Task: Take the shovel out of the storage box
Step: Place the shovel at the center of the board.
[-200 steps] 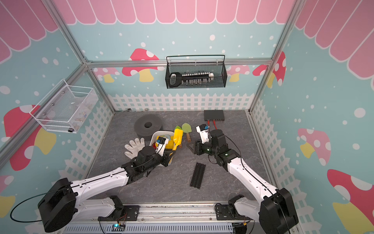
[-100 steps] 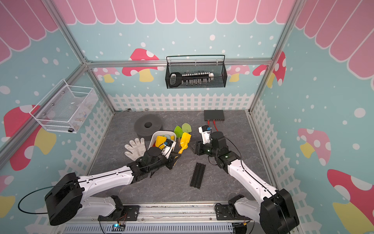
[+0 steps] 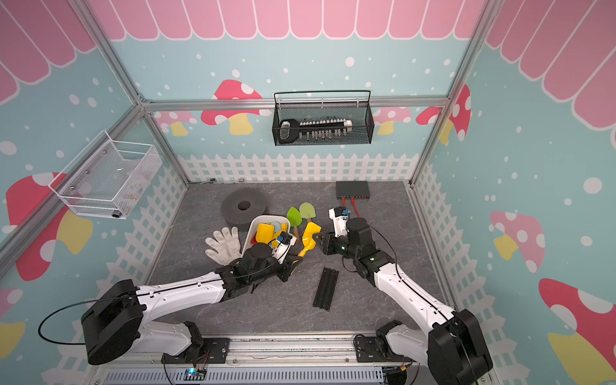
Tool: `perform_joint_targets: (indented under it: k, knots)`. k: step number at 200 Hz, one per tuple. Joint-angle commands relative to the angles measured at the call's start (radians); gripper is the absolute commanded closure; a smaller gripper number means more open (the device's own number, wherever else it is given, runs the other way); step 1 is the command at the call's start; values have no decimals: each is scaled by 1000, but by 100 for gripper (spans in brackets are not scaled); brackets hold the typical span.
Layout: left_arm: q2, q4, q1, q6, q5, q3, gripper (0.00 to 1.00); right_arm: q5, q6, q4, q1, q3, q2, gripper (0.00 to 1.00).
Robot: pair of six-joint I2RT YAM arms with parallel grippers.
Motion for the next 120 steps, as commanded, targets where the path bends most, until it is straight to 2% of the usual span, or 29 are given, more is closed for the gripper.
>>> perform_joint_targets:
  k: [1,35,70,94,120]
  knots:
    - [-6,26,-12,23,16,24,100,25,1,-7,7,-7,15,68]
    - [-2,25,-24,34,19,28,100,53,3,-19,8,-8,18,68]
    - [2,24,-32,38,11,31,99,95,-2,-42,10,-12,4,80]
    - [14,16,-33,33,12,40,92,99,-6,-41,10,-14,-2,86]
    - [40,-8,-33,27,28,62,79,101,-21,-41,10,-11,-6,91]
